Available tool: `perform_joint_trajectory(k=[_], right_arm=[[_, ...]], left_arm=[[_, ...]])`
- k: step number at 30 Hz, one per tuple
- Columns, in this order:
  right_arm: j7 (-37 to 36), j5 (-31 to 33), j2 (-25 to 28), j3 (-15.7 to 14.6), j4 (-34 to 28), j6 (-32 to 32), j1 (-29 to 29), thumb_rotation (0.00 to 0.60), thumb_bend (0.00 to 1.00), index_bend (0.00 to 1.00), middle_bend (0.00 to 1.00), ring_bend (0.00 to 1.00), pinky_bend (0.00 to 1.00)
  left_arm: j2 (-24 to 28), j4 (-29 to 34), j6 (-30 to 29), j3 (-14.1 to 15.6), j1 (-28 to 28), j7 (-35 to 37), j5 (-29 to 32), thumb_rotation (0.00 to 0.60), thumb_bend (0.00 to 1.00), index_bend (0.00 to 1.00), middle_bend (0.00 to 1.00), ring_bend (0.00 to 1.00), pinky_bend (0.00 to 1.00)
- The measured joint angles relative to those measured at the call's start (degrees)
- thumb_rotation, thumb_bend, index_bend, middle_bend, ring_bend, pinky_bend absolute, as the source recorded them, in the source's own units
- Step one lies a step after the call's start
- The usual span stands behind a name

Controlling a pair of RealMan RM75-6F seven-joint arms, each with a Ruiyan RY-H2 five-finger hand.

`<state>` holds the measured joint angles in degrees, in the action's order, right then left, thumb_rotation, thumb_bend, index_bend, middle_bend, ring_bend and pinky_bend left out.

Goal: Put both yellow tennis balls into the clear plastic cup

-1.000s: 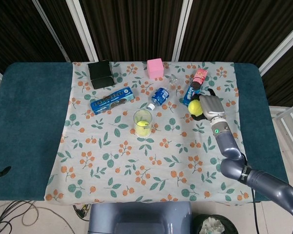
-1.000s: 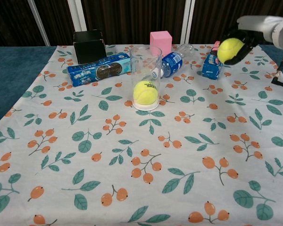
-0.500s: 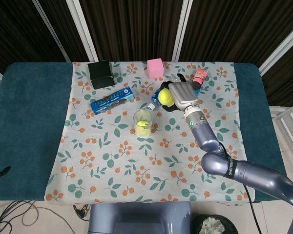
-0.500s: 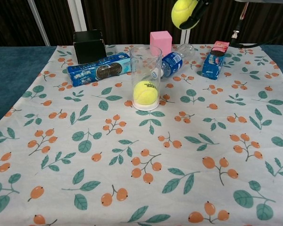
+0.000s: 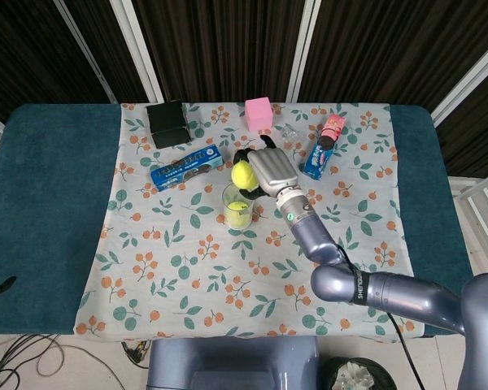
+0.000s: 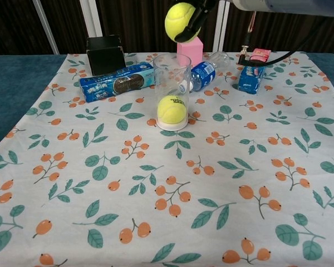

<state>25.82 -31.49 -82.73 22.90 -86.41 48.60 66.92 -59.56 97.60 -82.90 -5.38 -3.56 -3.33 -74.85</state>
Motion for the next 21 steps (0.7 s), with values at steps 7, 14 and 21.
perform_joint_trajectory(k=[7, 14, 21], right_arm=[[-0.7, -0.3, -1.2, -1.4, -0.4, 0.4, 0.4, 0.600, 0.43, 0.40, 0.30, 0.51, 0.00], [-0.8, 0.2, -1.2, -2.1, -1.9, 0.6, 0.8, 0.600, 0.33, 0.33, 0.19, 0.41, 0.00], [-0.8, 2.3, -0.3, -2.3, -3.2, 0.1, 1.6, 0.600, 0.24, 0.25, 0.11, 0.29, 0.00]], left_arm=[[0.0, -0.1, 0.1, -0.1, 0.0, 0.1, 0.3, 0.600, 0.02, 0.00, 0.00, 0.00, 0.00], [0.0, -0.1, 0.0, -0.2, 0.0, 0.1, 0.3, 0.600, 0.02, 0.00, 0.00, 0.00, 0.00], [0.0, -0.1, 0.1, -0.1, 0.0, -0.1, 0.3, 0.600, 0.02, 0.00, 0.00, 0.00, 0.00]])
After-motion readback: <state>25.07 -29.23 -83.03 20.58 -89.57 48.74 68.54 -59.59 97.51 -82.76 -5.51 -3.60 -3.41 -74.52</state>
